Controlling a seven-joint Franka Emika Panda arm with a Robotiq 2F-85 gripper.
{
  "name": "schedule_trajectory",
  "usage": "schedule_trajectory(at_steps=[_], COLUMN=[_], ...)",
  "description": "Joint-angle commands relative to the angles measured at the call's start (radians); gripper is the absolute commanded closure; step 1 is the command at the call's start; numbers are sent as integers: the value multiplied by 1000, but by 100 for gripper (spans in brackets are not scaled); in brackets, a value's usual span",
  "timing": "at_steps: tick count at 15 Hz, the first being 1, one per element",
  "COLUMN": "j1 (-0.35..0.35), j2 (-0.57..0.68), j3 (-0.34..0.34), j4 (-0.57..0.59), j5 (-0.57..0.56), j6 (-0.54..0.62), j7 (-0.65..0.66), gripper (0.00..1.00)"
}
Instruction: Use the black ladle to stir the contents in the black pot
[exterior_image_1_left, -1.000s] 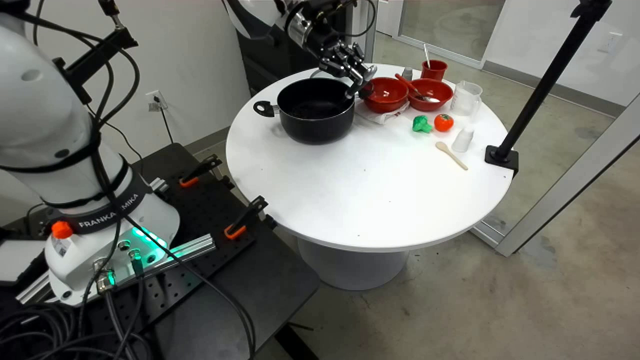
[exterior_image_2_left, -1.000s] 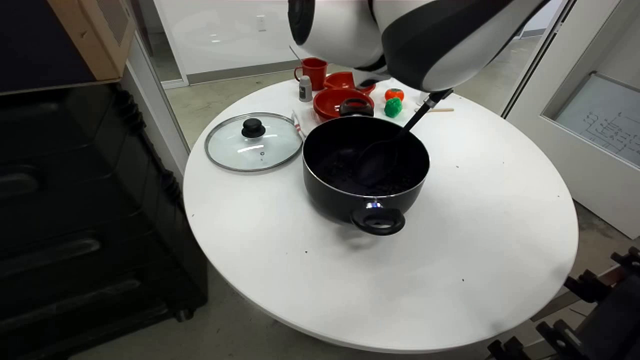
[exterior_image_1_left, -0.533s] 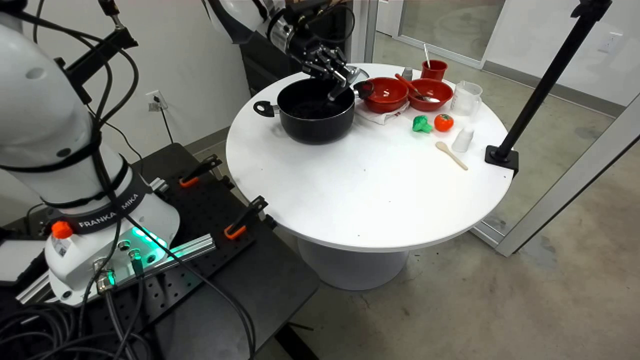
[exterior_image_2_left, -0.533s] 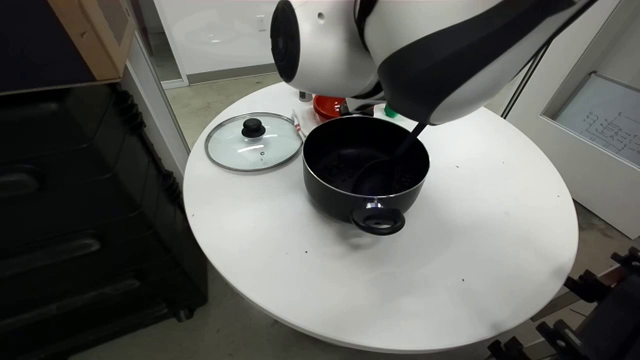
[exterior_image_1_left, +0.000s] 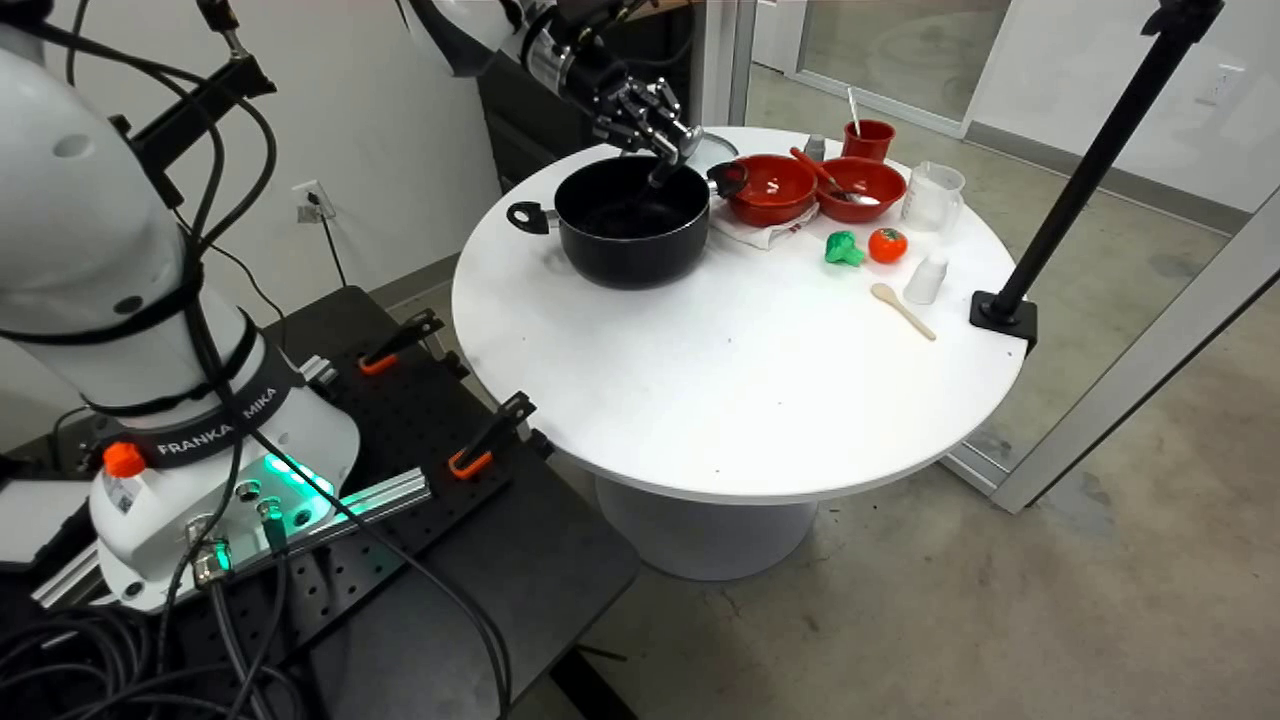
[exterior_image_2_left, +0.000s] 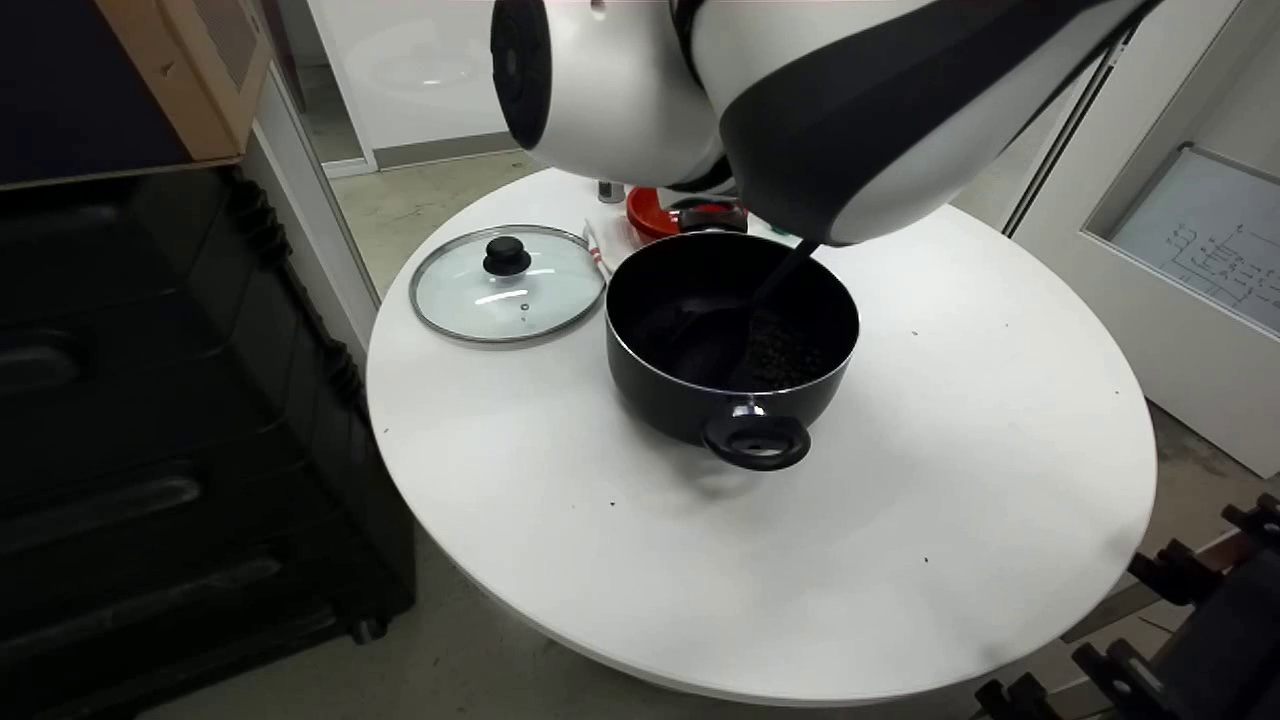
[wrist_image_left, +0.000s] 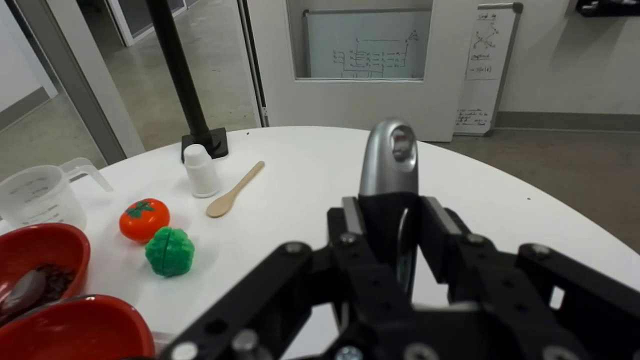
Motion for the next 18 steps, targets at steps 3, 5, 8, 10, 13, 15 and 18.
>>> schedule_trajectory(at_steps=[3,5,8,10,13,15,18], j1=[7,1,-17,-31,-57,-74,-87], j2=[60,73,86,92,89,80,58], j3=[-15,-26,-49,-69,-98,-112,-118], j4=[109,129,151,163,166,153,110], j5=[21,17,12,14,14,11,7], j6=[-14,-13,-15,-26,-40,-51,-86], j7=[75,87,86,74,58,43,-21], gripper=[92,92,92,92,92,92,92])
